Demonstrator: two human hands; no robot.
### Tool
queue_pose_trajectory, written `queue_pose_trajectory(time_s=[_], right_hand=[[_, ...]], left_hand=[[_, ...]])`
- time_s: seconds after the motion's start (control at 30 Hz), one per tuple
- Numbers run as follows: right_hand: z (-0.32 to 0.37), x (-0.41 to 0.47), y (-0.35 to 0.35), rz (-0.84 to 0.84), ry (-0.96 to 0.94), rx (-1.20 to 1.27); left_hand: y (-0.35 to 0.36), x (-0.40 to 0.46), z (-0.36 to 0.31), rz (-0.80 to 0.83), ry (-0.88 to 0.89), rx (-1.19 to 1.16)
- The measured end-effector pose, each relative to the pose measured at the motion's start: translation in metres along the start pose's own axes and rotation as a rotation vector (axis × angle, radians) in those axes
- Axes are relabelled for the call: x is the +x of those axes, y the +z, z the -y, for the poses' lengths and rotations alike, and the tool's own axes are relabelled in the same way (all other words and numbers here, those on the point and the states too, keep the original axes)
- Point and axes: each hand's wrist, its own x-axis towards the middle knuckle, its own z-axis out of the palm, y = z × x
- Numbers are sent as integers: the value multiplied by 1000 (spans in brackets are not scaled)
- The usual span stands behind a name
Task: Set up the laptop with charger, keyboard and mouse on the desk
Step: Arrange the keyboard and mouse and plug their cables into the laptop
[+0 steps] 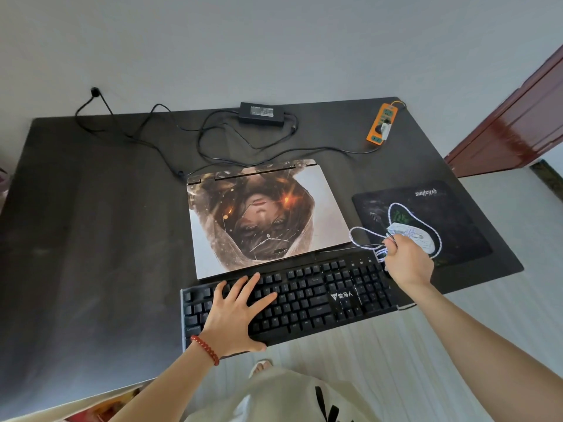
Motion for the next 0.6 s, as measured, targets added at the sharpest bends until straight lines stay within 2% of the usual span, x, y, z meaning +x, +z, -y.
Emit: queue_pose_trajectory(time_s=[0.13,0.3,0.5,0.6], right_hand=[[-6,6,-3,11,-30,-42],[0,22,-8,4,-79,72],[-26,69,-13,365,-85,18],[-46,61,5,441,-101,35]], left_hand=[[-2,3,-2,36,-11,17],[-25,5,-9,76,-3,60],[-33,16,-26,24,-102,24],[-37,38,-37,-2,-139,-6]])
